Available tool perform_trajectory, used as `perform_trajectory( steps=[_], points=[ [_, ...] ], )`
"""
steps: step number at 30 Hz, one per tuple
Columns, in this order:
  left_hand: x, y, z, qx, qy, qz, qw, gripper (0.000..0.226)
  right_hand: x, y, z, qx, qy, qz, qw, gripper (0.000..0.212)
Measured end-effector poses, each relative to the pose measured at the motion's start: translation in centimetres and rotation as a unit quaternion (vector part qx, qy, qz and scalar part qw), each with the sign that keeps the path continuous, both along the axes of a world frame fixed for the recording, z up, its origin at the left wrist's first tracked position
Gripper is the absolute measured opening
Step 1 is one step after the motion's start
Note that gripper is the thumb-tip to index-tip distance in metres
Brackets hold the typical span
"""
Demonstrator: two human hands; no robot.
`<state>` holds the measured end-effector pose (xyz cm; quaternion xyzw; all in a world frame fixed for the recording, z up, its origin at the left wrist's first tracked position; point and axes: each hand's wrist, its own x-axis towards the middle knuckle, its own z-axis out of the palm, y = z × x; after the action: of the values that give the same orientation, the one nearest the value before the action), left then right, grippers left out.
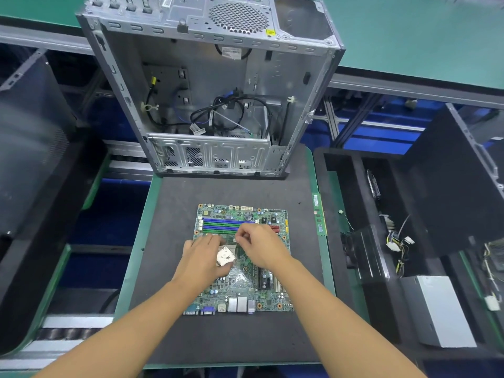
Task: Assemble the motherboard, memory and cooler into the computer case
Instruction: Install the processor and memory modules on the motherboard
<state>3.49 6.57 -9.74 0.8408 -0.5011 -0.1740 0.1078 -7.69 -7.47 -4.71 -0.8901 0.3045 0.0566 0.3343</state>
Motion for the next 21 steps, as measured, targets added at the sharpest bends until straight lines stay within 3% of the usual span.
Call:
perform_trajectory(
  steps=[6,11,17,21],
  points=[
    [-0.6,-0.1,0.4,0.033,-0.057,-0.007,0.998,0.054,-0.1,0.0,0.0,0.002,-0.006,-0.002,1.0,0.014],
    [2.1,1.0,0.5,-0.006,0.055,-0.091,0.994,0.074,0.0,0.0,0.0,0.004,-0.005,-0.001,1.0,0.014],
    [2.8,1.4,0.0,-0.042,0.042,-0.133,0.989,0.047,0.1,0.1,0.2,0.005,-0.001,-0.001,1.0,0.015],
    [2.1,1.0,-0.4,-0.052,0.047,-0.094,0.993,0.039,0.1,0.2,0.4,0.005,0.0,0.002,1.0,0.015]
  ],
)
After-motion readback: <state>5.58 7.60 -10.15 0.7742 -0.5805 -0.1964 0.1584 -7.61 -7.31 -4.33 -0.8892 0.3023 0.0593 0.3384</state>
